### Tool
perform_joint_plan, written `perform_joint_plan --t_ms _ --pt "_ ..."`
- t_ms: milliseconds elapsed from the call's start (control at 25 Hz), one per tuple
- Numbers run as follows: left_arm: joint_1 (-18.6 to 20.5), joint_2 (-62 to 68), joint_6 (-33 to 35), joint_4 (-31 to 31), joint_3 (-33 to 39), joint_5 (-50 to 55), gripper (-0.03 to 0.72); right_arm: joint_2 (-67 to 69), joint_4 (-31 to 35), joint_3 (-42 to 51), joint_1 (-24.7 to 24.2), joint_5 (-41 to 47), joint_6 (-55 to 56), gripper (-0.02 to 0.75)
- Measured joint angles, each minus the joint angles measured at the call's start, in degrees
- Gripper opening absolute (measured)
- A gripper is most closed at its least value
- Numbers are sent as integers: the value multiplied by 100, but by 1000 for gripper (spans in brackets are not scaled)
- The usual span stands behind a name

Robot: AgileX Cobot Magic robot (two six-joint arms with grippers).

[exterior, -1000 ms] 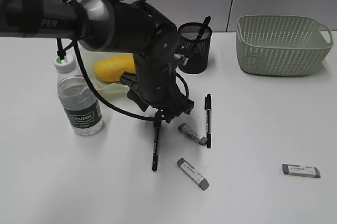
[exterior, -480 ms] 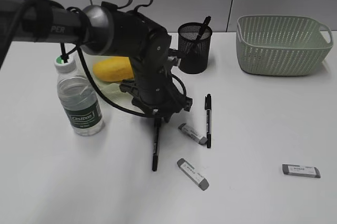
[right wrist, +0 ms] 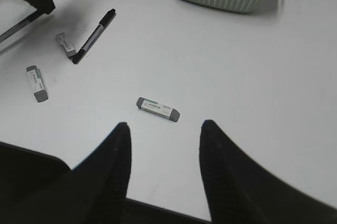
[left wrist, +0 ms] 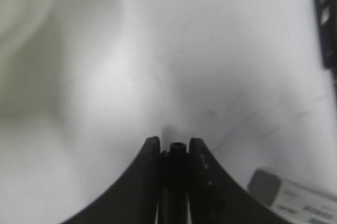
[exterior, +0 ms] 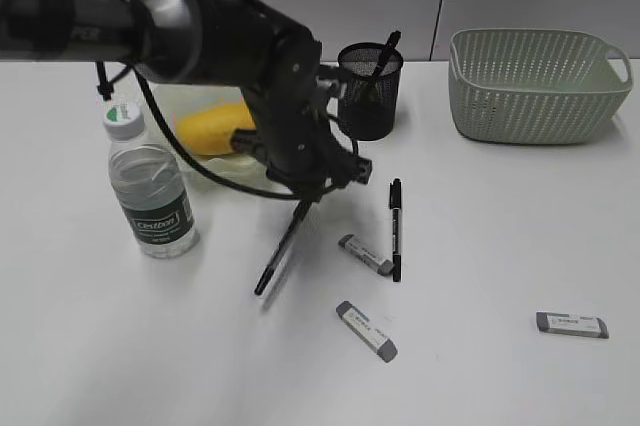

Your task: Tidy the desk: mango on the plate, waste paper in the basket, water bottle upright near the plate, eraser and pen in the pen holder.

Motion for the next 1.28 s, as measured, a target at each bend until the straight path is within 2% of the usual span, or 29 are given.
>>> perform_joint_plan --t_ms 200,280,360,560,680,760,920,1280 --pt "0 -862 0 52 0 -1051 109 0 0 0 0 0 0 349" --pt "0 -1121 0 222 0 -1685 109 0 0 0 0 0 0 349" --pt "0 -1227 0 700 0 -2438 109 0 0 0 0 0 0 349" --pt "137 -956 0 1987 0 -5157 108 0 0 0 0 0 0 349" --pt "384 -496 258 2210 -12 -7446 108 0 0 0 0 0 0 349" --pt "529 -168 633 2068 -99 -8384 108 0 0 0 0 0 0 349" --pt "765 320 851 1596 -298 -8702 108 0 0 0 0 0 0 349" --pt "966 819 881 1358 -387 -8746 112 0 0 0 0 0 -5 349"
